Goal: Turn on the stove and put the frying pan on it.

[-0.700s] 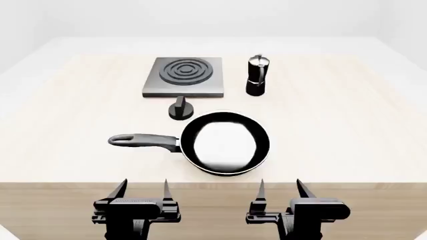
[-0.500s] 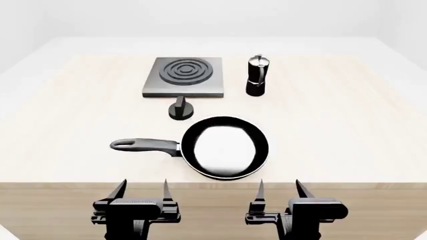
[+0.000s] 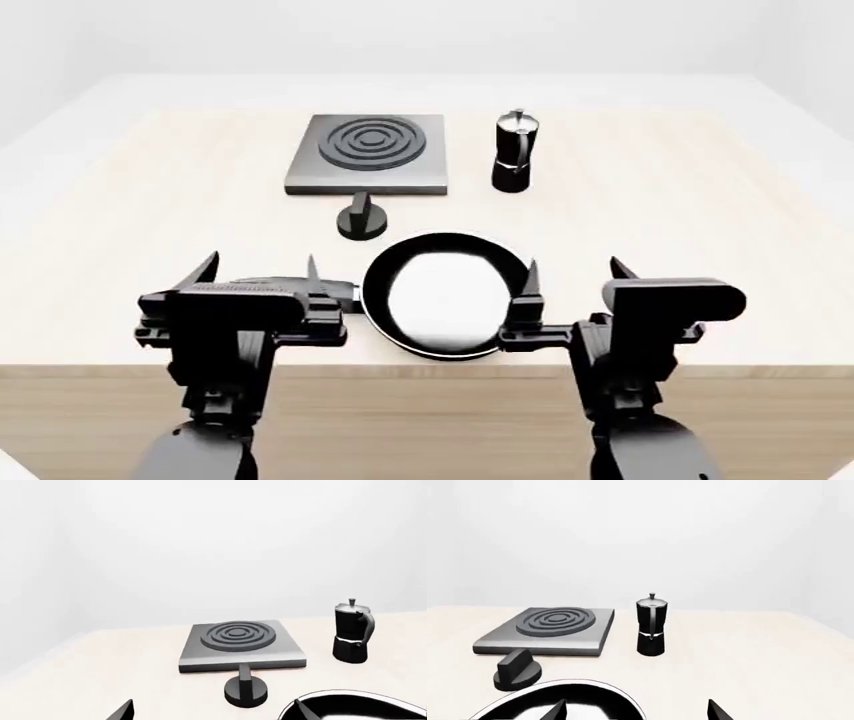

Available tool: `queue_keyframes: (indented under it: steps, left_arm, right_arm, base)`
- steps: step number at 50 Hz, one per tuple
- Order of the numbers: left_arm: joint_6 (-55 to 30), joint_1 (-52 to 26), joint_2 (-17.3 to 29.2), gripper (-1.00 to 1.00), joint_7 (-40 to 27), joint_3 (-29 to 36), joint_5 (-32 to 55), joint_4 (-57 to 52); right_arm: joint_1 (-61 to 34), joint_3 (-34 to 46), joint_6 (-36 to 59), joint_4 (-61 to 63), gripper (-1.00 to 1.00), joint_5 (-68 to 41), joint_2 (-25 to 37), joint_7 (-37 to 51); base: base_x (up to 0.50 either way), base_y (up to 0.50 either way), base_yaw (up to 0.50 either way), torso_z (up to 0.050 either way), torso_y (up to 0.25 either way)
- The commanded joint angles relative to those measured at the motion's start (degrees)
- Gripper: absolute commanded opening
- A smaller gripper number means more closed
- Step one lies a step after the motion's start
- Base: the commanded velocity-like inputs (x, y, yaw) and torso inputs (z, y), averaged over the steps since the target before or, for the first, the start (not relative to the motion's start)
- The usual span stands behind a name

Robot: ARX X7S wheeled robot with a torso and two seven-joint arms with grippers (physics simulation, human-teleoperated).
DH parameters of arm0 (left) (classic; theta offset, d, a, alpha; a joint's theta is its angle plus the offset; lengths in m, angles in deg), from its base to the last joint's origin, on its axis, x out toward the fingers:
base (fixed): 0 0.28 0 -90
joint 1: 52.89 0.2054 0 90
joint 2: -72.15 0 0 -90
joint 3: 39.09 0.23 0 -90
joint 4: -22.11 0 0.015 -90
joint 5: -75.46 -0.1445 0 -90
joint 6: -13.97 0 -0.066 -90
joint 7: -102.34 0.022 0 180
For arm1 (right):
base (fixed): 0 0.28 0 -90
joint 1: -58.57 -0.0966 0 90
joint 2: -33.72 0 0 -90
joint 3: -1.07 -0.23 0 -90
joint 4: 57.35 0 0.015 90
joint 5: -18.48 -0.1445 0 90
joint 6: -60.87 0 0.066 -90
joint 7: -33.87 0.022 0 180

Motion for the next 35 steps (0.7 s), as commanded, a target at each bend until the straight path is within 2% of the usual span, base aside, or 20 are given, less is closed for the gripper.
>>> queue_keyframes:
  steps: [1,3,6,7,11,16,29,35]
  left_arm:
    - [-7.01,-3.80,0.89,1.00,-1.09,0.24,0.39,-5.18]
    - [-6.96,-3.92,1.04,1.00,-1.21,0.24,0.60,-4.87]
    - [-7.06,-3.97,1.19,1.00,-1.26,0.10,0.92,-4.86]
    - [-7.12,-3.96,1.29,1.00,-1.33,-0.16,1.11,-4.96]
    - [-7.22,-4.14,1.58,1.00,-1.65,-0.51,1.51,-4.91]
    - [-7.18,-4.28,1.83,1.00,-2.24,-0.40,1.61,-4.76]
    - [-6.76,-4.57,2.55,1.00,-3.09,0.12,2.11,-3.92]
    - [-6.74,-4.66,2.90,1.00,-3.40,0.36,2.32,-3.80]
  right_arm:
    - [-3.83,-0.57,6.91,5.54,1.00,-1.56,0.76,1.66]
    - [-4.87,-2.54,7.12,4.98,1.00,-1.97,0.81,2.43]
    - [-8.42,-8.35,5.37,1.20,1.00,2.18,2.92,8.23]
    - [-9.93,-14.63,5.42,0.00,1.00,2.07,3.71,10.68]
    - [-9.89,-23.34,6.45,0.82,1.00,1.08,5.92,12.26]
    - [-9.12,-25.37,7.54,2.36,1.00,1.72,7.05,13.29]
    - [-9.81,-23.83,8.51,1.12,1.00,3.16,7.03,15.36]
    - [-9.76,-23.63,8.80,1.19,1.00,2.99,7.21,15.36]
  base:
    - [0.00,0.00,0.00,0.000,0.000]
    - [0.00,0.00,0.00,0.000,0.000]
    - [0.00,0.00,0.00,0.000,0.000]
    - [0.00,0.00,0.00,0.000,0.000]
    - [0.00,0.00,0.00,0.000,0.000]
    - [0.00,0.00,0.00,0.000,0.000]
    - [0.00,0.00,0.00,0.000,0.000]
    - [0.45,0.00,0.00,0.000,0.000]
